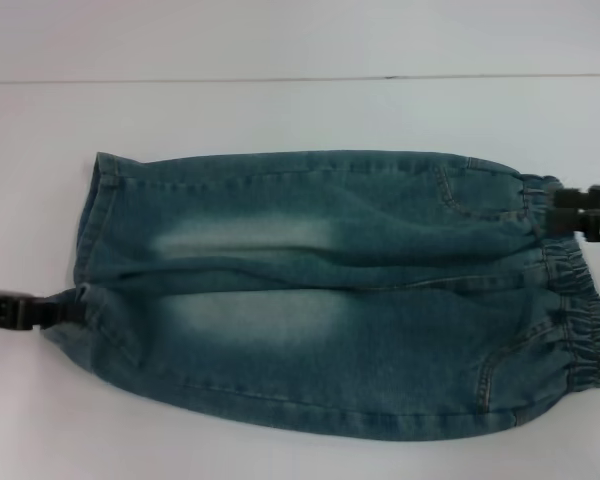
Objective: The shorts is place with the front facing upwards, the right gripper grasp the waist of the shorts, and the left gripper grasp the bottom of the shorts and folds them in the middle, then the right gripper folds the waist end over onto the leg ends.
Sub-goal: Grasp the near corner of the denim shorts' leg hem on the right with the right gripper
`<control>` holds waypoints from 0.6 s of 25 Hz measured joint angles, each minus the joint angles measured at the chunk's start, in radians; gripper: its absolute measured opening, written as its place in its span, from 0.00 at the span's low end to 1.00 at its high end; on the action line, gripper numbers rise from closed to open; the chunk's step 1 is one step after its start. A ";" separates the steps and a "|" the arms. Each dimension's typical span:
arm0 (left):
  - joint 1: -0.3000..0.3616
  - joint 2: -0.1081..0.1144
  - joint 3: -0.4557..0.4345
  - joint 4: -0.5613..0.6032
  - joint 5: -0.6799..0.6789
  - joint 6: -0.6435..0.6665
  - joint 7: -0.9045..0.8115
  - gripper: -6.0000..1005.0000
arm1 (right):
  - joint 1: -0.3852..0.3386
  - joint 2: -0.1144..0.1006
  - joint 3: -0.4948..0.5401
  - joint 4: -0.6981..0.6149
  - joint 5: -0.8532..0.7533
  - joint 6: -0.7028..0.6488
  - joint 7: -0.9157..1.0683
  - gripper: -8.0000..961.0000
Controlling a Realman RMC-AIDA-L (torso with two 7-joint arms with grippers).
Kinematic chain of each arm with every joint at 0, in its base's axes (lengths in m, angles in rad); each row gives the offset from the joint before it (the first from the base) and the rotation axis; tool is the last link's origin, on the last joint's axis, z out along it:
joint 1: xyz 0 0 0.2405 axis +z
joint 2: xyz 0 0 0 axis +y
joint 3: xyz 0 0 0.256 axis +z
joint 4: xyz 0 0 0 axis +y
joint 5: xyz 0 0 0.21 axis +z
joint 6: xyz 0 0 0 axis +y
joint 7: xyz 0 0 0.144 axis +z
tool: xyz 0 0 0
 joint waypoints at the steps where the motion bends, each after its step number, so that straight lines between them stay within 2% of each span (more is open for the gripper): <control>1: -0.002 0.002 -0.001 0.000 -0.005 0.003 0.000 0.05 | 0.009 -0.014 -0.005 -0.015 -0.024 -0.008 0.030 0.82; 4: -0.010 0.003 -0.003 0.000 -0.012 0.009 -0.001 0.05 | 0.036 -0.032 -0.006 -0.073 -0.115 -0.066 0.073 0.82; 7: -0.017 0.003 -0.004 -0.001 -0.013 0.010 -0.002 0.05 | 0.066 -0.032 -0.007 -0.123 -0.208 -0.129 0.081 0.82; 15: -0.023 0.007 -0.003 -0.001 -0.024 0.010 -0.001 0.05 | 0.142 -0.020 -0.052 -0.142 -0.470 -0.139 0.102 0.82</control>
